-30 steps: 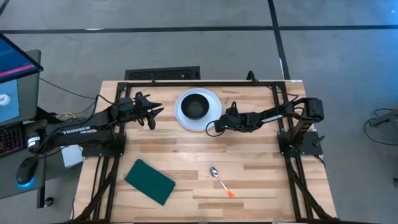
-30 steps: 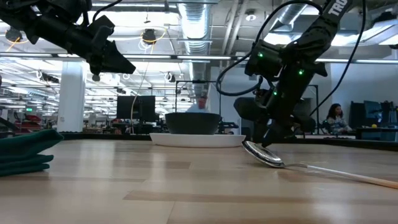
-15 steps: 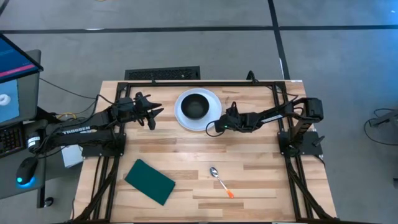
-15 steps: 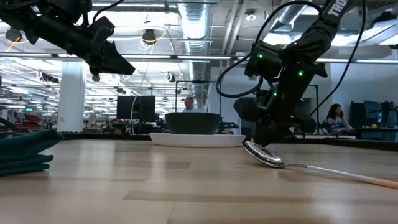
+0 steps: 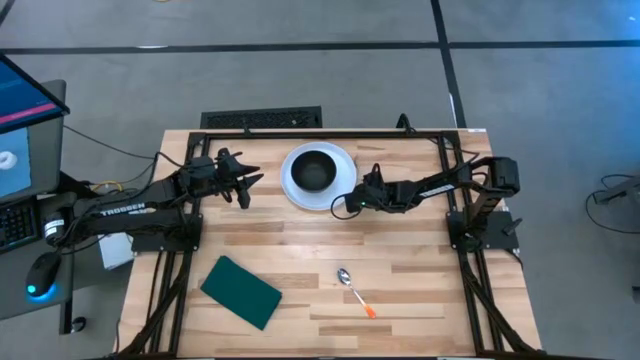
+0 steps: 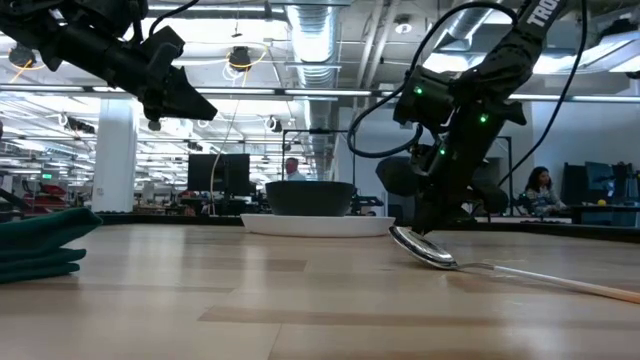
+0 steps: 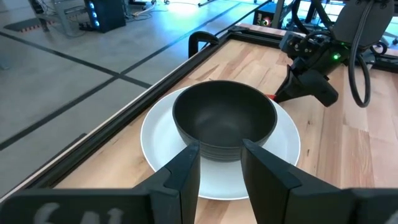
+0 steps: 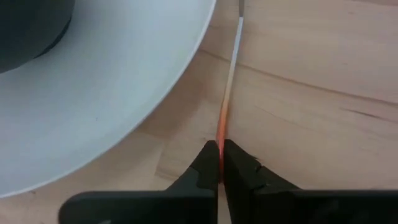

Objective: Set table place
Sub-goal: Place the fork into the black bowl

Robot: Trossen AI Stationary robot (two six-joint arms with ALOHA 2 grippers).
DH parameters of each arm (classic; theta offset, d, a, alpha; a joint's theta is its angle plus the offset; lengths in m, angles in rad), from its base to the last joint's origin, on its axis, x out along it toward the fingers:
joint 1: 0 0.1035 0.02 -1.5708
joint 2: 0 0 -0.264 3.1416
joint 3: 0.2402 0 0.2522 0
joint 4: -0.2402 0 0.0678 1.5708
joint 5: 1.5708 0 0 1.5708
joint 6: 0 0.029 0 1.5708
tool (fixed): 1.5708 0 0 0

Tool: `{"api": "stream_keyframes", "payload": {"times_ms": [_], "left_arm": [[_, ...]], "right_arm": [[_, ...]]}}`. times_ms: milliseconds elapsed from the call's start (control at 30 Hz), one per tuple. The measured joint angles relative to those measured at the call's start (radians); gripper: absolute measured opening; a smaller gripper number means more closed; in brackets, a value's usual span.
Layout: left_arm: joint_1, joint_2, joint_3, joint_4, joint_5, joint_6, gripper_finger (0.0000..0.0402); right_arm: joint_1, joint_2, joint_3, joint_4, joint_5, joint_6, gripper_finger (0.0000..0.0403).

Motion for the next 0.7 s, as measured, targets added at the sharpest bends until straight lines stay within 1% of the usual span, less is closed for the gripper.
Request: {"api": "stream_keyframes", "payload": {"times_ms": [167,333,400,700], "left_arm": [[0.000,0.000,0.000,0.000,0.000,0.000,0.0106],[0.000,0.000,0.000,-0.001,0.000,0.000,0.0106],[0.000,0.000,0.000,-0.001,0.000,0.000,0.0106],[0.000,0.000,0.000,-0.001,0.000,0.013,0.0106]], "right_arm": [[0.001,0.000,0.000,0.000,0.000,0.003,0.0027],[0.001,0.000,0.001,-0.003,-0.001,0.044,0.0033],[0.001,0.000,0.002,-0.013,-0.001,0.052,0.0030],[-0.001,-0.001,0.006,-0.051,-0.004,0.026,0.0027]]}}
